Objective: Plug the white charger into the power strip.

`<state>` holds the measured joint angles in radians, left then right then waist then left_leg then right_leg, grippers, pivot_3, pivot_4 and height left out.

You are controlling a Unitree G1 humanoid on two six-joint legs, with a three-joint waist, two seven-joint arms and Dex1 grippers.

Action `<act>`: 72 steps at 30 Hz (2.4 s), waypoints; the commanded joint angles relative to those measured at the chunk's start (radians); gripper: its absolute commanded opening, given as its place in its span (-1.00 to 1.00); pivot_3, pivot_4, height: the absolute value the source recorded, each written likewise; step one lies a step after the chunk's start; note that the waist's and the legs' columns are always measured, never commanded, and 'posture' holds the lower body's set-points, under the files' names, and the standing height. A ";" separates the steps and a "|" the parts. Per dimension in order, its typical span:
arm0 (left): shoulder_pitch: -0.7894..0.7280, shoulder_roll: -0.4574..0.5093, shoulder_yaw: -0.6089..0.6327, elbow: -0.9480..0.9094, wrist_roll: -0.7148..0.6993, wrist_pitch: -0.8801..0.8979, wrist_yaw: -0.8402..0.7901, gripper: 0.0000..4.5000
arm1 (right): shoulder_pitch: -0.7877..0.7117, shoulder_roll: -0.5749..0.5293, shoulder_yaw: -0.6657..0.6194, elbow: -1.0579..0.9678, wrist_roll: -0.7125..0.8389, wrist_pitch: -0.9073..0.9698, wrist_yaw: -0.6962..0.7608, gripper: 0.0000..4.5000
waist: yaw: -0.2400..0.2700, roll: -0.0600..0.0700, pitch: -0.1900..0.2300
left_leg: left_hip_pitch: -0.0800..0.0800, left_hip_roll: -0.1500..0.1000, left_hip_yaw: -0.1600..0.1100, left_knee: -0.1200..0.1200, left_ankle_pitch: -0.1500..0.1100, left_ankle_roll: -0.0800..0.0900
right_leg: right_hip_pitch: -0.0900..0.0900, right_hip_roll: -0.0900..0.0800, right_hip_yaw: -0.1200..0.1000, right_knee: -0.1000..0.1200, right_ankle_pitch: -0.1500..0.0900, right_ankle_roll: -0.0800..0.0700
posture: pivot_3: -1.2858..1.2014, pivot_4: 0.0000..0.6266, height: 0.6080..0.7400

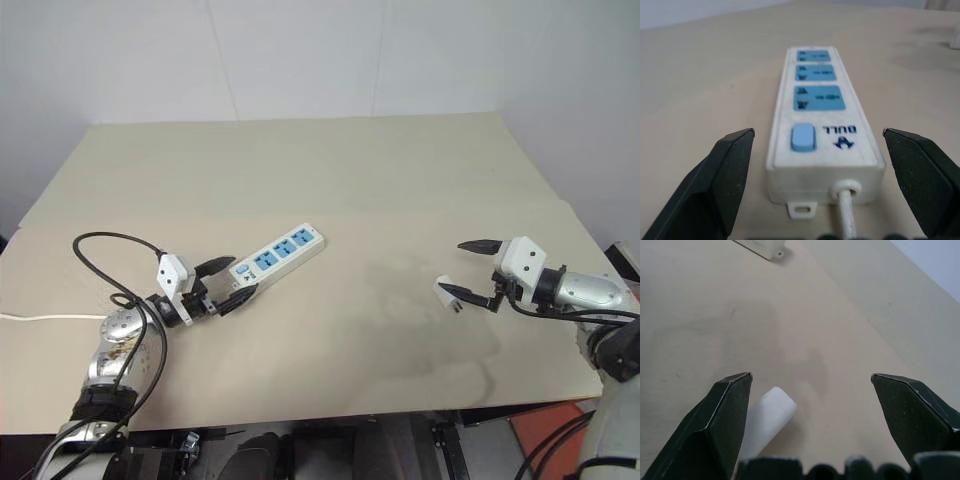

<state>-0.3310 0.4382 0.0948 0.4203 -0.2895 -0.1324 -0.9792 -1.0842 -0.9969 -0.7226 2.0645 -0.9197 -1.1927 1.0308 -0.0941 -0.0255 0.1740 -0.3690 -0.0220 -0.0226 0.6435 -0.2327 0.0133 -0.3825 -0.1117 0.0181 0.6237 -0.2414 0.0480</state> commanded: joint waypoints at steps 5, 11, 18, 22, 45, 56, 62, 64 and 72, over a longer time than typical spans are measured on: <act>-0.057 -0.012 -0.022 0.112 0.048 -0.088 0.016 1.00 | -0.008 -0.035 -0.027 0.030 0.020 -0.015 -0.011 1.00 | 0.003 0.000 0.000 | 0.000 0.000 0.000 0.000 0.000 0.000 | 0.000 0.000 0.000 0.000 0.000 0.000 | 0.03 -0.52 1.00; -0.094 -0.035 -0.033 0.184 0.041 -0.137 -0.031 1.00 | -0.009 -0.035 -0.021 0.030 0.017 -0.016 -0.022 1.00 | 0.013 0.000 0.000 | 0.001 0.000 0.000 0.000 0.000 0.000 | 0.001 0.000 0.000 0.001 0.000 0.000 | 0.03 -0.52 1.00; -0.099 -0.046 -0.029 0.189 0.037 -0.134 -0.036 0.43 | -0.009 -0.034 -0.016 0.030 0.016 -0.018 -0.036 1.00 | 0.026 0.000 0.000 | 0.001 0.000 0.000 0.000 0.000 0.000 | 0.001 0.000 0.000 0.000 0.000 0.000 | 0.03 -0.52 1.00; -0.091 -0.035 -0.034 0.172 0.037 -0.119 -0.053 0.43 | -0.035 -0.029 0.009 0.030 -0.003 -0.008 -0.070 1.00 | 0.025 0.000 0.000 | 0.001 0.000 0.000 0.000 0.000 0.000 | 0.001 0.000 0.000 0.000 0.000 0.000 | 0.03 -0.52 1.00; -0.086 -0.033 -0.087 0.138 0.020 -0.129 -0.173 0.43 | -0.938 0.447 0.479 0.030 0.018 2.152 -0.063 1.00 | 0.069 0.008 -0.009 | -0.021 -0.001 -0.004 0.001 0.001 -0.002 | -0.026 -0.001 -0.002 0.016 0.001 -0.003 | 0.03 -0.52 1.00; -0.099 -0.028 -0.097 0.151 0.024 -0.124 -0.197 0.43 | -0.826 0.435 0.352 0.030 0.015 2.256 -0.319 1.00 | 0.059 0.009 -0.010 | -0.019 -0.003 -0.001 0.001 0.002 -0.001 | -0.024 0.000 -0.002 0.017 0.001 -0.003 | 0.03 -0.52 1.00; -0.111 -0.030 -0.098 0.181 0.038 -0.144 -0.190 0.43 | -0.770 0.407 0.300 0.030 -0.004 2.266 -0.359 1.00 | 0.056 0.009 -0.010 | -0.019 -0.004 -0.001 0.002 0.002 -0.001 | -0.023 0.000 -0.002 0.017 0.001 -0.003 | 0.03 -0.52 1.00; -0.110 -0.033 -0.099 0.185 0.039 -0.148 -0.188 0.43 | -0.738 0.393 0.295 0.030 -0.012 2.247 -0.366 1.00 | 0.056 0.009 -0.011 | -0.018 -0.004 -0.001 0.002 0.002 -0.001 | -0.022 0.000 -0.003 0.017 0.001 -0.003 | 0.03 -0.52 1.00; -0.095 -0.038 -0.088 0.172 0.023 -0.136 -0.179 0.43 | -0.659 0.356 0.288 0.030 -0.023 2.163 -0.352 1.00 | 0.051 0.009 -0.012 | -0.017 -0.004 0.000 0.002 0.003 -0.001 | -0.021 0.000 -0.003 0.017 0.001 -0.003 | 0.03 -0.52 1.00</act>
<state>-0.4377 0.4046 0.0205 0.5945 -0.2767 -0.2783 -1.1556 -1.7423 -0.6244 -0.4368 2.0617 -0.9306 1.0002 0.6742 -0.0435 -0.0163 0.1621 -0.3860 -0.0260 -0.0229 0.6455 -0.2299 0.0124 -0.4034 -0.1113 0.0152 0.6410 -0.2403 0.0450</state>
